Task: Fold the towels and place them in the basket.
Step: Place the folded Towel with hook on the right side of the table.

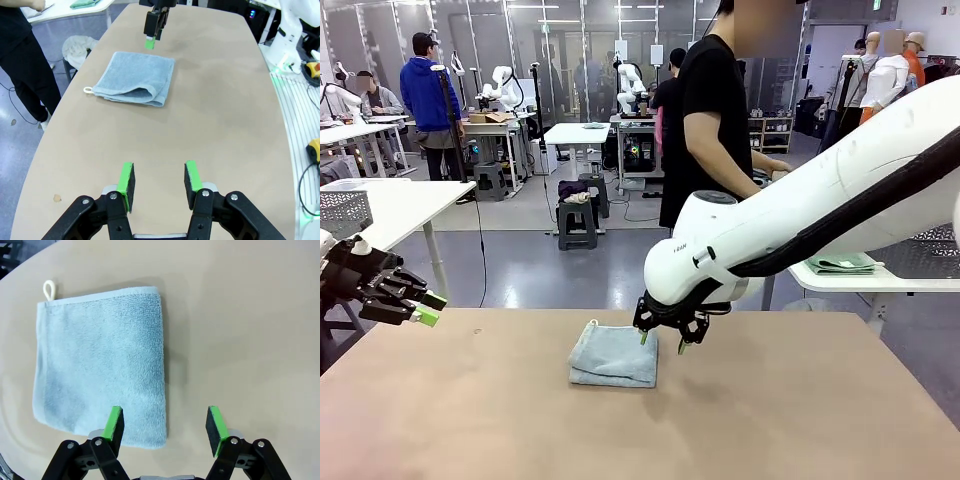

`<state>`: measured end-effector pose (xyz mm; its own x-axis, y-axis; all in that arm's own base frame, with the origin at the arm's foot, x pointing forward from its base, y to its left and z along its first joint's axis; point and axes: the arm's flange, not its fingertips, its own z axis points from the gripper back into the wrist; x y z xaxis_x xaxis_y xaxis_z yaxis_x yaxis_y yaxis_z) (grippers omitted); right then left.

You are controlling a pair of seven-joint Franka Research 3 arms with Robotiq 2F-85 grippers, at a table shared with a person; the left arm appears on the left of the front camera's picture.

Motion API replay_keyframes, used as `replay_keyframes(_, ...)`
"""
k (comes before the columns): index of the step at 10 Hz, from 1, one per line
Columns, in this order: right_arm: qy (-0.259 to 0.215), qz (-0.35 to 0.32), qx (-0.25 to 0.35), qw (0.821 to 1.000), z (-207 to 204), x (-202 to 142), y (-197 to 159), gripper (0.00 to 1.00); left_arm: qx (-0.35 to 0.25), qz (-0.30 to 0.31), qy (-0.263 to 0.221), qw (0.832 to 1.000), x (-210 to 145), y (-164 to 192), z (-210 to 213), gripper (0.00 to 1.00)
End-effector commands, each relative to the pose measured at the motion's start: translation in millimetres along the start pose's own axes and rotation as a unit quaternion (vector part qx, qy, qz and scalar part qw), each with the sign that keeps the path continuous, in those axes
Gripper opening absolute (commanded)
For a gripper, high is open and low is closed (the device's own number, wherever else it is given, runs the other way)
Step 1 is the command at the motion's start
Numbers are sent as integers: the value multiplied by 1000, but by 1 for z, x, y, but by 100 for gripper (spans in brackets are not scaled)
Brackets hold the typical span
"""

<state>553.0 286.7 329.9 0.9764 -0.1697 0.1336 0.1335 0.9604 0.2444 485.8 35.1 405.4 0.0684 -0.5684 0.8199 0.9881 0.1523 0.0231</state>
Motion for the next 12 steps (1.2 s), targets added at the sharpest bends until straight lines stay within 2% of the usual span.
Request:
replay_keyframes(1, -14, -8, -6, 1000, -13, 7, 10, 83, 2, -3, -2, 1000, 2, -1, 2, 52)
replay_keyframes(8, -2, -10, 1, 1000, -39, 14, 17, 83, 2, -3, -2, 1000, 2, -1, 2, 52)
replay_keyframes(12, 8, -8, 3, 1000, -45, 15, 18, 45, 2, -3, -2, 1000, 2, -1, 2, 52)
